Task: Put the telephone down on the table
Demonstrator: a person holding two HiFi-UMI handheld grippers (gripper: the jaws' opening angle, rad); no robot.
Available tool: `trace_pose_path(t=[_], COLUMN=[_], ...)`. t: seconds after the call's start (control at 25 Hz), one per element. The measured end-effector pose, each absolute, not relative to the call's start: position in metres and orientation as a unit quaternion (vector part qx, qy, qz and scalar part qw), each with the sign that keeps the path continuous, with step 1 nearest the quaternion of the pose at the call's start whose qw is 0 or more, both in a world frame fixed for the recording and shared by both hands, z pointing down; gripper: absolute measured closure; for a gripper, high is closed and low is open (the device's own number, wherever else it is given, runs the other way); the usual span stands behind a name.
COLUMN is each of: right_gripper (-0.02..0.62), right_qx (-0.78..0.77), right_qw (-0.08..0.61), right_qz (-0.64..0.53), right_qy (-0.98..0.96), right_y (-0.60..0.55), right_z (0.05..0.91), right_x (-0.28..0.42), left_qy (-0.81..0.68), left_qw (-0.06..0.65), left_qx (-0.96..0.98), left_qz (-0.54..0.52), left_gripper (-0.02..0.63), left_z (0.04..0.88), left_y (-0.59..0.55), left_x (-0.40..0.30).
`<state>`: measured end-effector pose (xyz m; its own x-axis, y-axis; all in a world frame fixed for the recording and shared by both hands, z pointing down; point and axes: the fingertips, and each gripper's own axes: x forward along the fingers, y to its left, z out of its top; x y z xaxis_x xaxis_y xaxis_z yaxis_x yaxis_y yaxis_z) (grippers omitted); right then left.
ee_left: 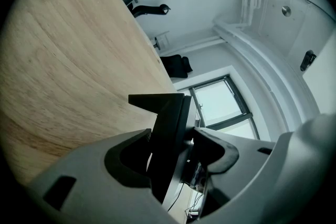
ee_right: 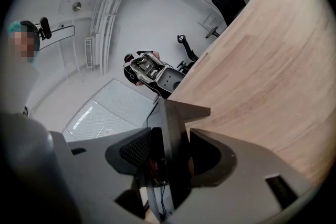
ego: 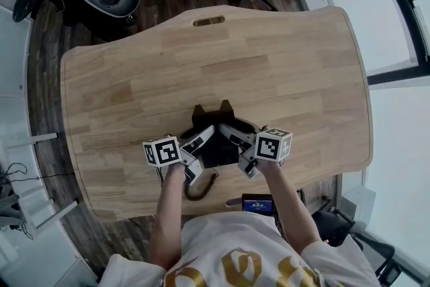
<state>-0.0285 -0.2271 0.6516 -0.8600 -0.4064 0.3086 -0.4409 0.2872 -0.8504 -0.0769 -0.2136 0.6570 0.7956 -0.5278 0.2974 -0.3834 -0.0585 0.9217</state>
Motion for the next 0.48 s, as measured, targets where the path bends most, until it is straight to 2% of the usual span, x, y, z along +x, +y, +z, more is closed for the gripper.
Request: trace_pose_path(t=[0.48], right_gripper=[0.368], right_qx=[0.267], right_qw=[0.015], right_qz=[0.535], right_qy=[-0.802], right_y=[-0.2297], right_z=[0.6562], right_x=[-0.0274], left_qy=[-0.313], left_qw=[0.615], left_qx=[0.722], left_qz=[-0.051], left_gripper=[0.367], left_z=[0.6618], left_y=[-0.2168], left_x=[-0.0751])
